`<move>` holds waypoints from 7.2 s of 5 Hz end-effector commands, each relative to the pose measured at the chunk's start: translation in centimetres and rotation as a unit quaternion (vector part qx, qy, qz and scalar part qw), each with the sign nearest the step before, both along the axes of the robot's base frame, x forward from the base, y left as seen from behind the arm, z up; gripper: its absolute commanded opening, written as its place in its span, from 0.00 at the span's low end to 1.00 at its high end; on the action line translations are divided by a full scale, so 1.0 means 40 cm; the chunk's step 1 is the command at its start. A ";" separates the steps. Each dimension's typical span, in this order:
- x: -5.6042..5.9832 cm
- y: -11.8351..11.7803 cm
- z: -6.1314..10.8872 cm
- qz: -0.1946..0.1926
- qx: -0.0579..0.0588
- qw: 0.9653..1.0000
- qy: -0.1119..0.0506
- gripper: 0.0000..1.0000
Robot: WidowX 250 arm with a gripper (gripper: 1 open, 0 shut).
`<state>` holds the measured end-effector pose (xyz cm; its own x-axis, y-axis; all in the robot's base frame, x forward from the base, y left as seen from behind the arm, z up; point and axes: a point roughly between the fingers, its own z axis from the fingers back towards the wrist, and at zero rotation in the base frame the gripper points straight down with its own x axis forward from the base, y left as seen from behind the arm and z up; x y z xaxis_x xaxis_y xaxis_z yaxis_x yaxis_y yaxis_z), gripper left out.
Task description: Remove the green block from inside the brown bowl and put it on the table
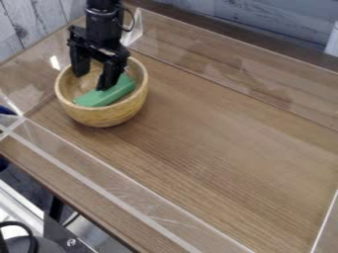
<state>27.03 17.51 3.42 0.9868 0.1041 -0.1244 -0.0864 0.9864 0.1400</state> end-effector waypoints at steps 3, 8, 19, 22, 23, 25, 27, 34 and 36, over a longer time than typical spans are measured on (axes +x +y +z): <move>0.013 -0.007 -0.116 0.006 -0.042 0.999 0.020 1.00; 0.044 -0.010 -0.118 -0.018 -0.038 0.999 0.007 1.00; 0.058 -0.034 -0.063 -0.023 -0.067 0.997 0.009 0.00; 0.112 -0.061 0.009 0.003 -0.068 0.997 -0.035 0.00; 0.117 -0.066 0.035 0.010 -0.071 0.997 -0.041 0.00; 0.116 -0.100 0.159 -0.014 -0.058 0.996 -0.068 0.00; 0.114 -0.143 0.311 -0.050 -0.040 0.987 -0.149 0.00; 0.012 -0.397 0.219 -0.196 -0.106 0.973 -0.060 0.00; 0.004 -0.307 0.223 -0.139 -0.111 0.983 -0.055 0.00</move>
